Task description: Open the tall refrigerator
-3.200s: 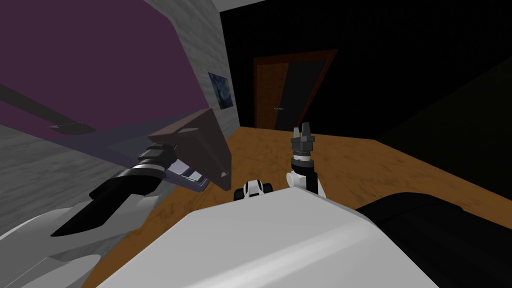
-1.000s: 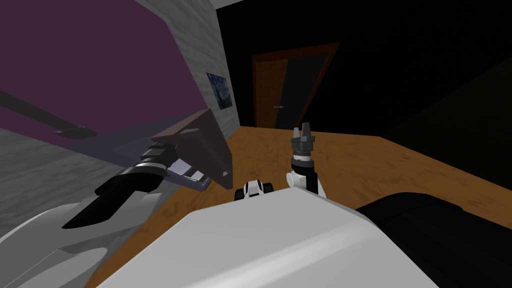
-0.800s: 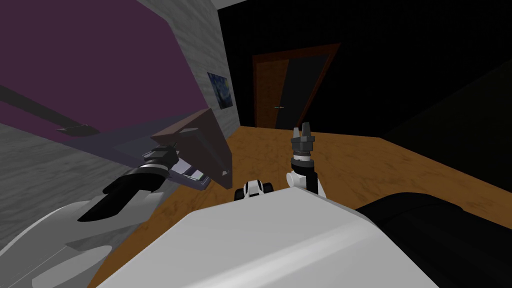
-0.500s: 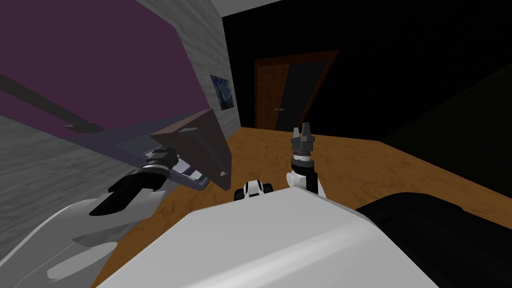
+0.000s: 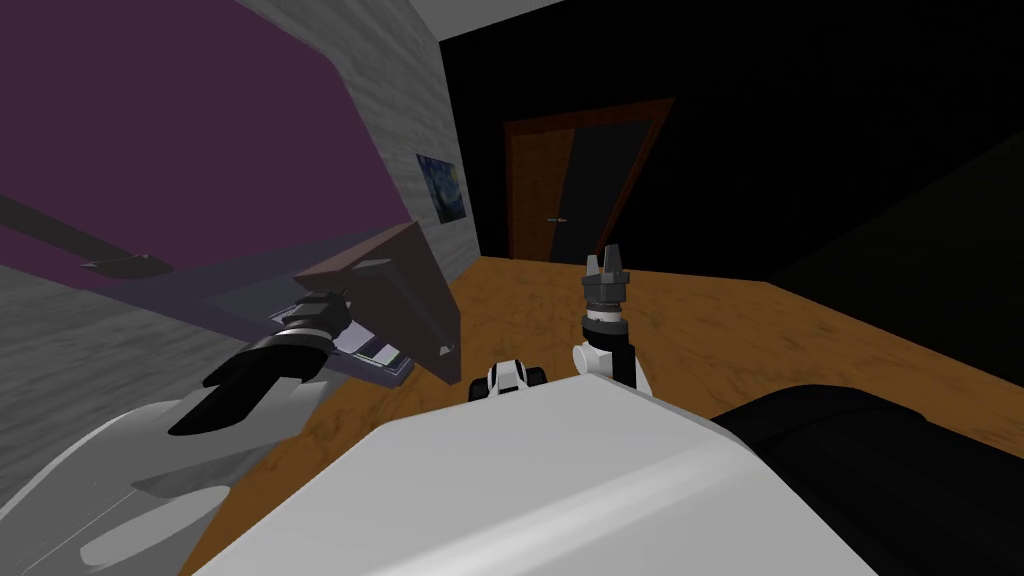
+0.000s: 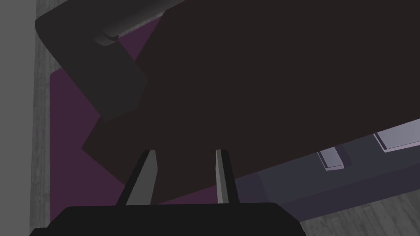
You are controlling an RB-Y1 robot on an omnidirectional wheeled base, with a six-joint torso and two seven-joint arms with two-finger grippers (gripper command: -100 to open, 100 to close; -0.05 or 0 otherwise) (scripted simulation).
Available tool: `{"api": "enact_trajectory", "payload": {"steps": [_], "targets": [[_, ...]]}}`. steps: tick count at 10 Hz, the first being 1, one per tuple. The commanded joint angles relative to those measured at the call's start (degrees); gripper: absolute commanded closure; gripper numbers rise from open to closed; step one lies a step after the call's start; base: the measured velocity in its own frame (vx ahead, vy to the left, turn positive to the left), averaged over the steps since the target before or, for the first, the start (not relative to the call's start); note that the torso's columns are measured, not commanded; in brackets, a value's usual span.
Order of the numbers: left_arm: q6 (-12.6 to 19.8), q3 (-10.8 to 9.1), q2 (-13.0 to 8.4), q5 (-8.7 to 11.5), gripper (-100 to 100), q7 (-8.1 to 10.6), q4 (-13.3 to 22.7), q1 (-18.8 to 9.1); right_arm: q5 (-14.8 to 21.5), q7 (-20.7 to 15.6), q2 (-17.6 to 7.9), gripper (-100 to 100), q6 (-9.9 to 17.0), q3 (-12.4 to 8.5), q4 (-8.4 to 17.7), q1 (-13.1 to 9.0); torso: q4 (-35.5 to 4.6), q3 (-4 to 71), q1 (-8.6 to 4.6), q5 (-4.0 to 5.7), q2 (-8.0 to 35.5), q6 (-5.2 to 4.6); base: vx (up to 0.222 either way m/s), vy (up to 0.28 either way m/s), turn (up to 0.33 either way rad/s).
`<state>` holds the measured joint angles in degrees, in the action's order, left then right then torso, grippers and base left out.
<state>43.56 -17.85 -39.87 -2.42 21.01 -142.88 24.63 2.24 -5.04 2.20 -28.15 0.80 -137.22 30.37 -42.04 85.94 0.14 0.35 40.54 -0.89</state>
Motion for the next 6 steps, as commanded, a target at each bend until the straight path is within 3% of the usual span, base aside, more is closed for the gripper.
{"api": "enact_trajectory", "payload": {"steps": [1,4,6], "targets": [[-0.23,-1.31,-0.79,-0.25,-100,0.49,-2.70,-0.23,0.00,0.00,0.00,0,0.00,0.00,0.00,0.00,-0.02,-0.05,0.10,-0.04,0.09,0.03,0.021,-0.029,-0.004],[0.01,-1.46,-1.00,-0.33,-100,0.62,-4.83,-0.11,0.00,0.00,-0.01,0,0.00,-0.01,0.01,-0.01,-0.07,-0.12,-0.06,0.02,0.18,0.08,0.006,0.002,0.001],[0.76,-0.99,-0.97,0.53,-100,0.64,-4.26,1.18,0.00,0.00,-0.01,0,0.00,-0.01,0.00,-0.01,-0.10,-0.36,-0.27,0.01,0.50,0.26,-0.037,-0.008,0.057]]}}
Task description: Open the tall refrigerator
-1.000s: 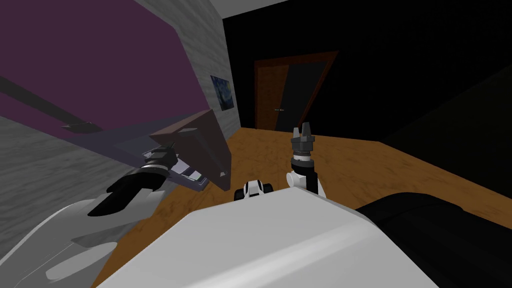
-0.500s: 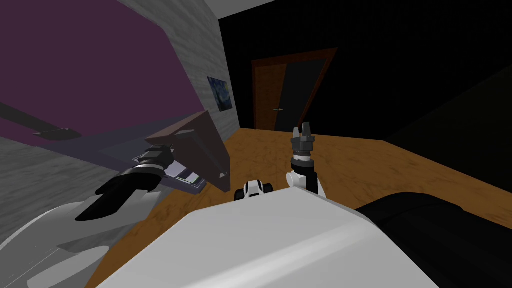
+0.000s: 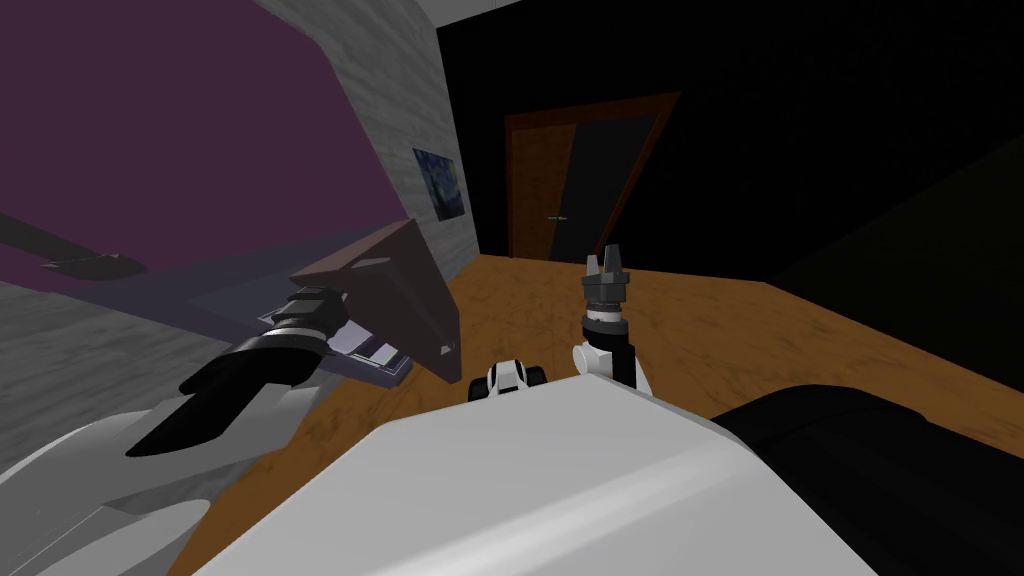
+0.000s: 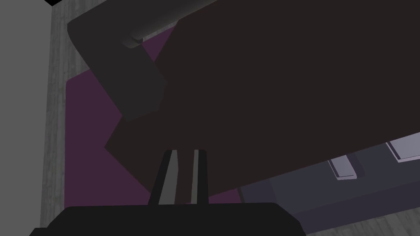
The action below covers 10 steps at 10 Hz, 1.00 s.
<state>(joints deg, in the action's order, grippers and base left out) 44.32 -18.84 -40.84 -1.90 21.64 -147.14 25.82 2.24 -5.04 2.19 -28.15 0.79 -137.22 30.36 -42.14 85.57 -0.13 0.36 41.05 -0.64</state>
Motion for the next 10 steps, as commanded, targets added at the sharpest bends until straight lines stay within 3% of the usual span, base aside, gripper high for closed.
{"api": "enact_trajectory", "payload": {"steps": [1,3,10], "targets": [[0.24,0.33,0.12,0.12,100,-0.03,0.14,0.43,0.00,0.00,0.00,0,0.00,0.00,0.00,0.00,-0.11,-0.20,-0.02,0.01,0.28,0.09,-0.030,-0.005,0.028],[1.36,-0.55,0.37,-1.06,100,0.90,0.40,0.62,0.00,0.00,0.02,0,0.00,0.01,0.00,0.01,0.13,-0.56,-0.18,-0.35,0.53,0.46,0.056,-0.189,0.057],[5.37,-3.51,1.21,-5.14,100,4.15,1.80,1.34,0.00,0.00,0.02,0,0.00,0.02,0.00,0.01,-0.03,-0.50,0.45,-0.34,0.58,0.37,0.104,-0.250,0.031]]}}
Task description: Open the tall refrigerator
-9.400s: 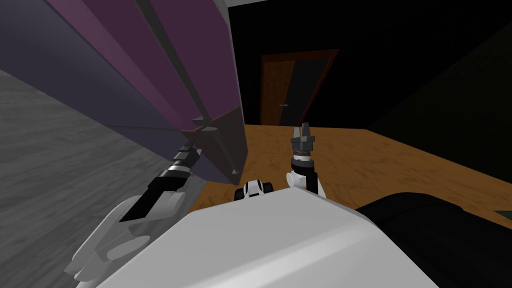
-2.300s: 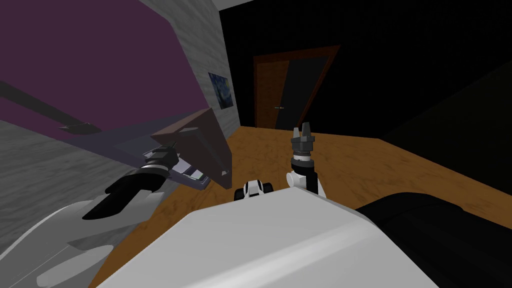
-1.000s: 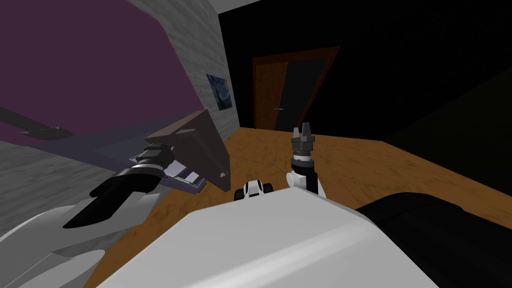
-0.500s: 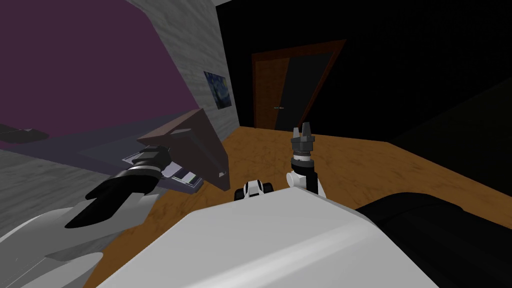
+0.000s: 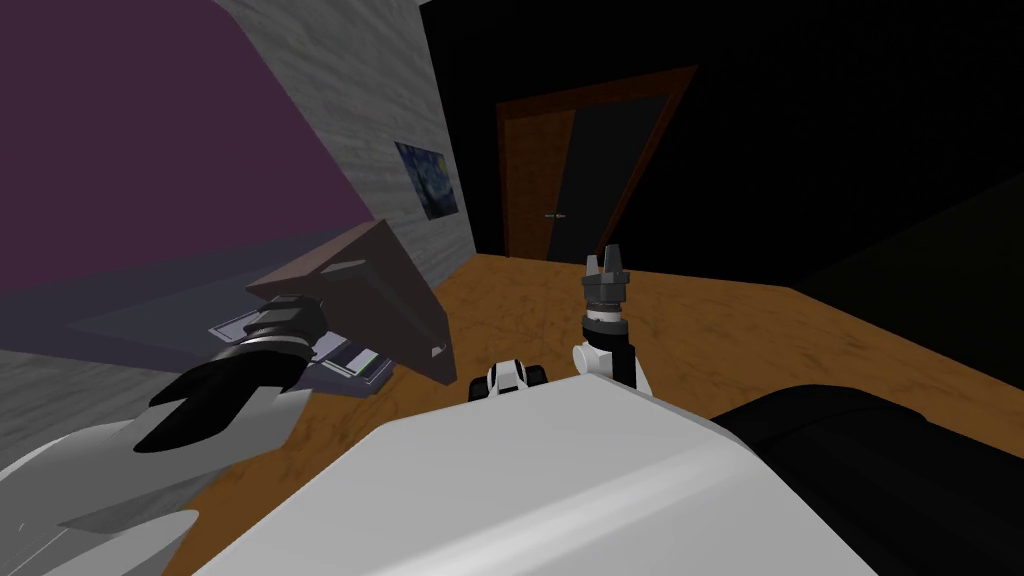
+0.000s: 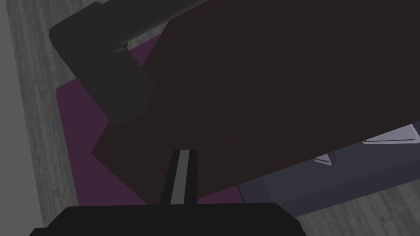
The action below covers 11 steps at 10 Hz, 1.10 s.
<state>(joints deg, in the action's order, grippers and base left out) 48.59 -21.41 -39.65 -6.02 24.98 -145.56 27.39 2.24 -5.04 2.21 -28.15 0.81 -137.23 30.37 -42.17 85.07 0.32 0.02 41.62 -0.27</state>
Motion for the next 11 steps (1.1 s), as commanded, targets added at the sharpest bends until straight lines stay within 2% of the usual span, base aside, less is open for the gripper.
{"api": "enact_trajectory", "payload": {"steps": [1,2,3,5,7,9,11], "targets": [[1.67,-1.37,0.14,-1.60,100,1.28,0.42,-0.13,0.00,0.00,0.00,0,0.00,0.00,0.00,0.00,0.00,-0.02,-0.15,0.05,0.03,0.00,0.146,-0.276,0.041],[1.28,-1.07,0.13,-1.08,100,0.96,0.30,0.13,0.00,0.00,0.00,0,0.00,0.00,0.00,0.01,0.05,0.01,-0.33,0.07,-0.07,-0.04,0.061,-0.137,0.042],[1.18,-0.89,0.47,-1.22,-100,0.94,1.93,0.07,0.00,0.00,-0.01,0,0.00,-0.01,-0.01,-0.01,-0.02,-0.13,0.13,-0.03,0.23,0.01,-0.001,-0.053,0.009],[0.27,-0.79,1.20,-1.73,-100,0.68,3.91,-0.46,0.00,0.00,-0.02,0,0.01,-0.02,0.01,-0.01,-0.23,-0.15,0.40,0.03,0.30,0.06,0.015,-0.047,0.017],[0.38,-1.46,1.13,-2.98,-100,1.17,3.10,-0.44,0.00,0.00,-0.02,0,0.00,-0.02,0.01,0.00,-0.13,0.39,-0.31,0.44,-0.42,-0.24,0.097,-0.069,0.007],[0.58,-2.10,1.00,-4.12,-100,1.66,3.69,-0.37,0.00,0.00,-0.01,0,0.00,-0.01,0.00,0.00,0.07,0.66,-0.50,0.46,-0.79,-0.51,0.096,-0.114,-0.010],[1.37,-2.73,0.38,-4.78,-100,2.27,0.87,0.05,0.00,0.00,-0.01,0,0.00,-0.01,0.00,0.00,0.06,0.76,0.05,0.36,-0.89,-0.54,0.065,-0.067,-0.007]]}}
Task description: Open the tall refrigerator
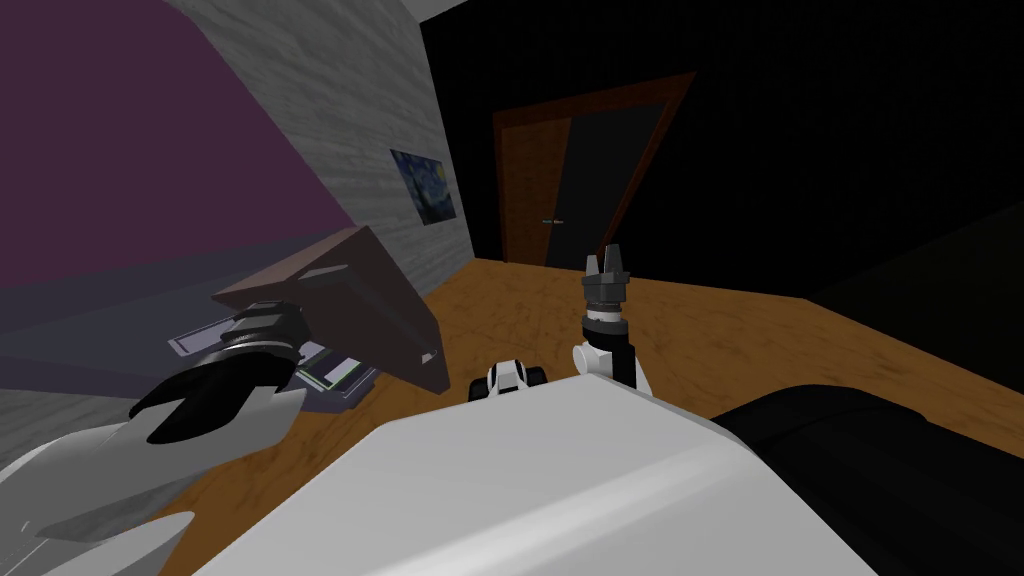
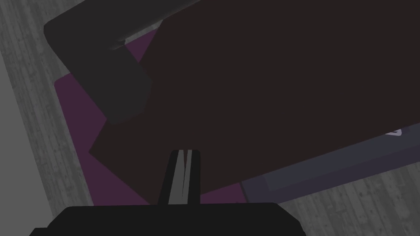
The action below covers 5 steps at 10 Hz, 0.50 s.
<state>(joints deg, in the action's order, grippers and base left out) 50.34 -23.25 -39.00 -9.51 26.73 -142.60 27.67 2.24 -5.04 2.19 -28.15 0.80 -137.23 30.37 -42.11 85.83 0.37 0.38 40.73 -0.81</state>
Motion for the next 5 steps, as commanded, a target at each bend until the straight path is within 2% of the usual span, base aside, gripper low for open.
{"api": "enact_trajectory", "payload": {"steps": [1,2,5], "targets": [[-0.23,-0.99,-0.39,-1.39,-100,0.62,-3.20,-0.16,0.00,0.00,-0.01,0,0.00,-0.01,0.00,0.00,-0.17,-0.03,0.13,0.13,0.14,-0.03,0.026,-0.024,-0.007],[-0.07,-1.11,-0.52,-1.50,-100,0.74,-4.98,-0.07,0.00,0.00,-0.01,0,0.00,-0.01,0.01,0.00,-0.30,-0.10,-0.07,0.30,0.28,-0.03,0.012,-0.015,-0.020],[-0.07,-1.11,-0.52,-1.50,-100,0.74,-4.98,-0.07,0.00,0.00,-0.01,0,0.00,-0.01,0.01,-0.01,-0.45,-0.22,-0.40,0.49,0.53,0.16,0.001,-0.003,-0.001]]}}
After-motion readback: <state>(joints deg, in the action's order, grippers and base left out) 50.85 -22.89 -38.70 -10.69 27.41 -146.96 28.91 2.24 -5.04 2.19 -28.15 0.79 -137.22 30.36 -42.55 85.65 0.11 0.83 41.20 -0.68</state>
